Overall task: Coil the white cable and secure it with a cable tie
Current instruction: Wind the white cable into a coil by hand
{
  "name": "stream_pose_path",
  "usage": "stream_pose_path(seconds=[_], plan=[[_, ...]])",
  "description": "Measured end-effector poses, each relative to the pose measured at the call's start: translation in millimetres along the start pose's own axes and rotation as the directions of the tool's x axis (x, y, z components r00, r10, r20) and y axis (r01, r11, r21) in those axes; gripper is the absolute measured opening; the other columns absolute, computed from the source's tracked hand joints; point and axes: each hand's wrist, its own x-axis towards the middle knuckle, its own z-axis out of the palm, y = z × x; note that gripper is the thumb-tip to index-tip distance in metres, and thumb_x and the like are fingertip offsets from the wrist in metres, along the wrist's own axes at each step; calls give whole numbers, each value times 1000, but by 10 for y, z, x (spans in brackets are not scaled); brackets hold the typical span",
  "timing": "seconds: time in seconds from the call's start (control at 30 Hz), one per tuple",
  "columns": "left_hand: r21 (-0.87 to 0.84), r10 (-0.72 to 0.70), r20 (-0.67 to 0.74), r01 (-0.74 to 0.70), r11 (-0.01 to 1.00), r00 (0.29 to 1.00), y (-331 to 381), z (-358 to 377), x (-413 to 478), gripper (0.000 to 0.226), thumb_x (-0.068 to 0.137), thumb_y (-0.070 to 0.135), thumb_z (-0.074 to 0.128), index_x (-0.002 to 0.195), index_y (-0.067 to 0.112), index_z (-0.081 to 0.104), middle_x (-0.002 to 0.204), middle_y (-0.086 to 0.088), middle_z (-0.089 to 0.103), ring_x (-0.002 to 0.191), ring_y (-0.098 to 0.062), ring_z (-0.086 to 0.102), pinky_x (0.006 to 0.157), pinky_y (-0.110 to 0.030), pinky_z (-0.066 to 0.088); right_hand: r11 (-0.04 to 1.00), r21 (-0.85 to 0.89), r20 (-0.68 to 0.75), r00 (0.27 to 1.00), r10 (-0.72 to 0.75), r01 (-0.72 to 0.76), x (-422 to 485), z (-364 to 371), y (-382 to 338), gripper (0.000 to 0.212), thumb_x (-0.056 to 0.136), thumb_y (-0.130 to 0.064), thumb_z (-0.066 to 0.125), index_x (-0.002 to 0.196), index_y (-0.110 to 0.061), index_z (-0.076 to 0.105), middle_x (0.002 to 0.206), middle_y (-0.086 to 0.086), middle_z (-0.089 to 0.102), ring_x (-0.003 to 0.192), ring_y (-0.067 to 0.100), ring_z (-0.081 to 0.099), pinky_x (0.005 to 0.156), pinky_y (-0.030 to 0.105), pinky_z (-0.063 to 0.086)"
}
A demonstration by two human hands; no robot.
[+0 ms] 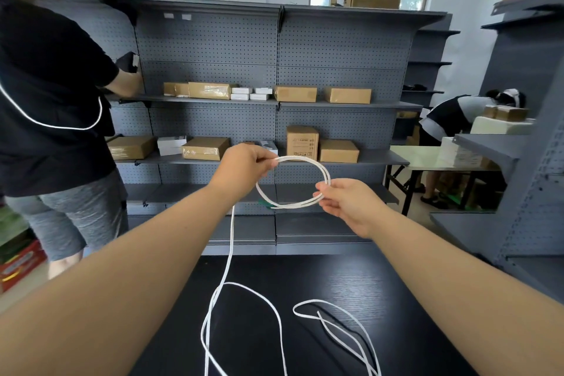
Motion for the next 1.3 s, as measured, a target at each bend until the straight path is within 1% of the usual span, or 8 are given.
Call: stream_pose_path(seconds=[0.1,0.27,0.43,0.57,0.67,0.87,1.0,1.3], plan=[[86,33,46,-37,996,998,48,-24,16,20,90,18,60,104,9,71,78,-4,61,75,-18,55,77,-29,48,934,-331,15,991,-134,131,-23,27,-129,11,94,-27,51,92,-22,61,102,3,65,97,20,58,94,37,46],[175,59,165,-88,981,984,103,8,19,18,91,18,58,101,12,72,79,-13,64,70,-20,53,66,-26,43,791,-563,119,970,-210,240,-52,174,-348,21,95,-27,45,100,-14,61,96,2,68,94,19,62,94,40,47],[52,36,128,-43,998,991,27,52,-28,18,89,17,60,103,10,71,78,-8,66,74,-22,59,80,-30,47,794,-559,83,968,-236,241,-40,229,-377,26,97,-24,45,105,-9,64,73,-6,54,67,11,48,73,31,42],[-76,23,129,-13,997,991,-79,102,-94,10,90,19,60,92,14,69,68,2,59,65,-10,52,67,-24,43,776,-561,87,952,-292,289,-72,203,-427,23,97,-24,45,100,-17,67,72,-6,52,62,11,40,58,26,32],[-180,-16,117,37,983,993,-147,159,-158,7,90,19,60,85,17,65,65,6,59,52,3,46,54,-12,35,771,-565,75,948,-308,295,-82,190,-472,24,97,-23,45,102,-19,68,69,-6,51,69,13,43,60,26,32],[-361,-111,129,151,920,985,-239,258,-276,6,90,20,60,88,22,65,88,-6,66,79,-10,56,72,-16,41,823,-474,2,934,-356,314,-70,126,-504,24,96,-22,49,106,-17,69,69,-4,52,68,8,45,64,25,36],[-429,-149,122,188,884,981,-255,324,-291,9,91,24,58,85,20,65,76,2,55,69,-7,49,66,-16,38,864,-380,-43,927,-373,330,-42,104,-499,24,96,-18,47,105,-14,69,68,-3,50,59,7,38,58,21,31],[-656,-319,284,426,623,904,-246,522,-339,23,91,30,57,109,17,51,101,-2,61,85,-17,67,75,-25,47,902,-242,-156,904,-399,357,-17,91,-523,24,95,-18,49,103,-9,70,65,-4,48,56,7,35,57,19,29]])
